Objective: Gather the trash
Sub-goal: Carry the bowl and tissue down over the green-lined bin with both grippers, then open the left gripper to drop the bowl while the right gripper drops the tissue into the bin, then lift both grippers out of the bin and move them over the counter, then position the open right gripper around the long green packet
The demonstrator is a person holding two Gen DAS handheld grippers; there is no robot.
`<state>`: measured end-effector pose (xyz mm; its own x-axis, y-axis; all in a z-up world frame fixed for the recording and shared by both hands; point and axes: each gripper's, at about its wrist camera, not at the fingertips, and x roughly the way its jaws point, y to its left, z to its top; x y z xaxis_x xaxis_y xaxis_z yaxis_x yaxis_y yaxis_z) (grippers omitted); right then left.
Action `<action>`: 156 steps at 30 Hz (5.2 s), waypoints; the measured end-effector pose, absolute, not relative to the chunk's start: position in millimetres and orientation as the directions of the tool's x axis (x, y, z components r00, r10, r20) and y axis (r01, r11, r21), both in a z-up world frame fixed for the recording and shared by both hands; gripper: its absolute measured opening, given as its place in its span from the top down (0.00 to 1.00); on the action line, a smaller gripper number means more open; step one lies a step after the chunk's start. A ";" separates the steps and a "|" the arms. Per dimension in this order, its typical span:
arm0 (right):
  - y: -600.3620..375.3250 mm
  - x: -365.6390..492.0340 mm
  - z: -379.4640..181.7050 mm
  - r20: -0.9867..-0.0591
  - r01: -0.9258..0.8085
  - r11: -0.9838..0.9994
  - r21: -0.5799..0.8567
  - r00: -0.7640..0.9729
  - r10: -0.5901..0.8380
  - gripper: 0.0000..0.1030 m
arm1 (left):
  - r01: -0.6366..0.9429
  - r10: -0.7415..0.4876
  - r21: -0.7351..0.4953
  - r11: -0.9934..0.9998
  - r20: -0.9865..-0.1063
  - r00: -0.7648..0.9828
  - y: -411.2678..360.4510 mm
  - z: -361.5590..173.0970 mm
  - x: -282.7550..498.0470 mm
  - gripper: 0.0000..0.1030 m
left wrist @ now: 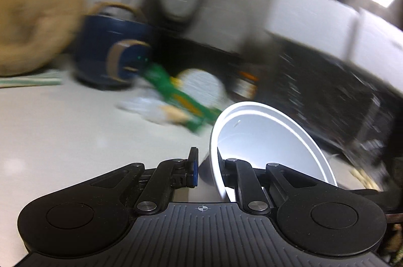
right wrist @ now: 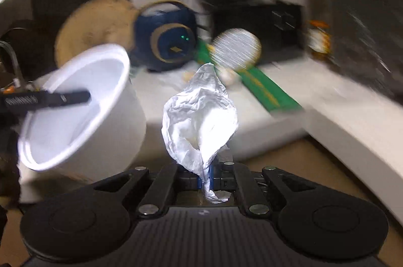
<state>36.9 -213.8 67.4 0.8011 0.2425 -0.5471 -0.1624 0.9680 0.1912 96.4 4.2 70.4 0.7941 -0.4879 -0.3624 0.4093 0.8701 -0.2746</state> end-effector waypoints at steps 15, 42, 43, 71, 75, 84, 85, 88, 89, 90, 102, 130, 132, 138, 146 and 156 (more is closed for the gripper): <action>-334.7 -40.6 -69.1 -0.756 0.244 0.951 0.189 0.655 -0.017 0.95 | 0.545 -0.494 -0.213 0.811 -0.750 0.441 -159.9 -129.9 129.0 0.87; -331.0 13.1 -167.3 -0.836 0.251 0.939 0.235 0.545 0.063 0.94 | 0.336 -0.320 -0.225 0.915 -0.911 0.261 -189.2 -301.3 186.4 0.86; -329.6 14.0 -169.6 -0.839 0.251 0.938 0.238 0.540 0.068 0.94 | 0.343 -0.331 -0.235 0.910 -0.908 0.257 -190.7 -311.0 187.1 0.85; -291.6 42.7 -175.8 -0.880 0.168 0.969 0.180 0.468 0.082 0.94 | 0.307 -0.509 -0.450 0.838 -0.848 0.147 -147.9 -331.4 192.9 0.65; -282.8 53.7 -195.4 -0.891 0.153 0.944 0.291 0.403 0.209 0.92 | 0.315 -0.538 -0.463 0.829 -0.813 0.221 -122.3 -289.9 175.9 0.65; -259.7 54.7 -179.4 -0.886 0.138 0.948 0.287 0.414 0.208 0.41 | 0.309 -0.493 -0.398 0.864 -0.794 0.355 -82.1 -237.0 151.0 0.65; -259.2 50.8 -173.0 -0.885 0.140 0.950 0.278 0.422 0.197 0.42 | 0.320 -0.482 -0.379 0.868 -0.794 0.370 -78.8 -230.1 145.8 0.65; -256.2 34.7 -152.5 -0.880 0.139 0.963 0.232 0.452 0.147 0.41 | 0.351 -0.479 -0.351 0.868 -0.780 0.404 -75.1 -206.0 132.4 0.65; -254.4 31.3 -145.2 -0.876 0.135 0.967 0.215 0.464 0.130 0.41 | 0.364 -0.486 -0.350 0.863 -0.769 0.415 -74.7 -196.7 128.1 0.65; -251.6 26.4 -136.1 -0.870 0.129 0.972 0.197 0.479 0.113 0.41 | 0.378 -0.494 -0.347 0.858 -0.757 0.427 -74.6 -186.8 123.5 0.65; -207.2 -9.7 -17.0 -0.743 0.056 0.995 0.080 0.668 0.022 0.22 | 0.548 -0.554 -0.195 0.813 -0.548 0.626 -62.5 -31.9 74.7 0.65; -183.1 130.1 225.6 -0.417 0.046 0.997 0.062 0.909 -0.016 0.19 | 0.309 -0.337 -0.133 0.942 -0.355 0.872 18.2 181.4 171.4 0.66; -181.9 157.5 227.1 -0.443 0.033 0.999 0.033 0.896 -0.015 0.19 | 0.282 -0.306 -0.118 0.952 -0.393 0.867 17.0 179.1 192.7 0.66; -161.9 234.9 191.5 -0.557 -0.055 0.997 0.054 0.827 0.076 0.19 | 0.242 -0.243 -0.063 0.968 -0.457 0.855 17.9 159.0 232.5 0.66; -126.9 310.4 126.2 -0.678 -0.083 0.995 0.063 0.727 0.104 0.33 | 0.208 -0.209 -0.060 0.976 -0.518 0.830 40.2 140.0 248.8 0.66; -129.1 271.5 125.4 -0.695 -0.304 0.917 0.259 0.601 0.395 0.79 | 0.223 -0.293 -0.190 0.956 -0.588 0.754 63.1 111.7 274.4 0.66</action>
